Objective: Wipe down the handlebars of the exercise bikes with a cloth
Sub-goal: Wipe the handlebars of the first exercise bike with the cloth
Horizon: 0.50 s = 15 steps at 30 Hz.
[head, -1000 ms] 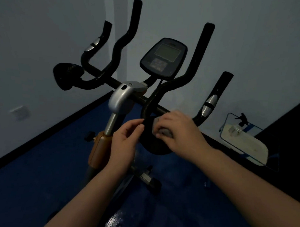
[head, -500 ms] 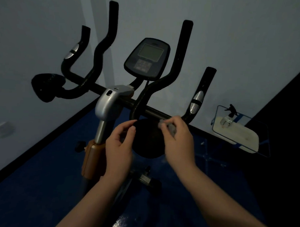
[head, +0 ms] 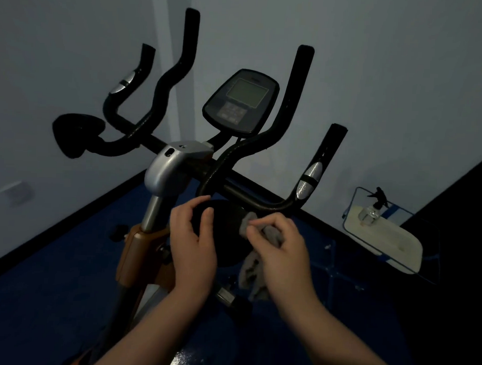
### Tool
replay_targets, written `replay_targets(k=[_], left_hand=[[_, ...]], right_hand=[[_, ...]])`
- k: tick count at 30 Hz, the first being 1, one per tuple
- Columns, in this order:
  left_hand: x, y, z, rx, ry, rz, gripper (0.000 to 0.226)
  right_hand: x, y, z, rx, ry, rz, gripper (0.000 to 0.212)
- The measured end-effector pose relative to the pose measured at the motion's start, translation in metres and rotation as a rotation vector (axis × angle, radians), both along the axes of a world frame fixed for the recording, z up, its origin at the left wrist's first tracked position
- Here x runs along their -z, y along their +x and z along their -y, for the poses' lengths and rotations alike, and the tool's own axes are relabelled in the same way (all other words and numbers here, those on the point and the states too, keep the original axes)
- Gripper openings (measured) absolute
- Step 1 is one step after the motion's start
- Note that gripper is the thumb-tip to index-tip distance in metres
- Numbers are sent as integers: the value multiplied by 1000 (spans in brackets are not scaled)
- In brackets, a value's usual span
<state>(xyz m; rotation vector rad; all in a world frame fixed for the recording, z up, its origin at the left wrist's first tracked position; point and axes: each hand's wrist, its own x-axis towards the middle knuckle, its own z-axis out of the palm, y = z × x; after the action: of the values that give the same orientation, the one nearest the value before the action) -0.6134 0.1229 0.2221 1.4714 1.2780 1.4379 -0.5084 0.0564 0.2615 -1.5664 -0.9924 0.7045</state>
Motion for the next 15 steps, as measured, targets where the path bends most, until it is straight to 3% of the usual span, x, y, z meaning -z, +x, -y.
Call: replay_targets(k=[2, 3, 5, 7, 11, 15], left_hand=[[-2, 4, 1, -83, 61, -102, 22], [-5, 8, 1, -121, 103, -168, 25], [-9, 15, 1, -159, 164, -295, 29], [-13, 22, 0, -190, 171, -352, 27], [-8, 22, -2, -209, 207, -274, 20], [-3, 22, -4, -232, 229, -272, 19]], right_hand=[[-8, 27, 3, -65, 29, -5, 7], [-14, 40, -1, -64, 90, 83, 6], [-26, 61, -15, -77, 222, 342, 12], [-30, 73, -31, -232, 215, 574, 22], [-14, 100, -44, -567, 151, 1096, 33], [-12, 123, -45, -632, 224, 1045, 34]])
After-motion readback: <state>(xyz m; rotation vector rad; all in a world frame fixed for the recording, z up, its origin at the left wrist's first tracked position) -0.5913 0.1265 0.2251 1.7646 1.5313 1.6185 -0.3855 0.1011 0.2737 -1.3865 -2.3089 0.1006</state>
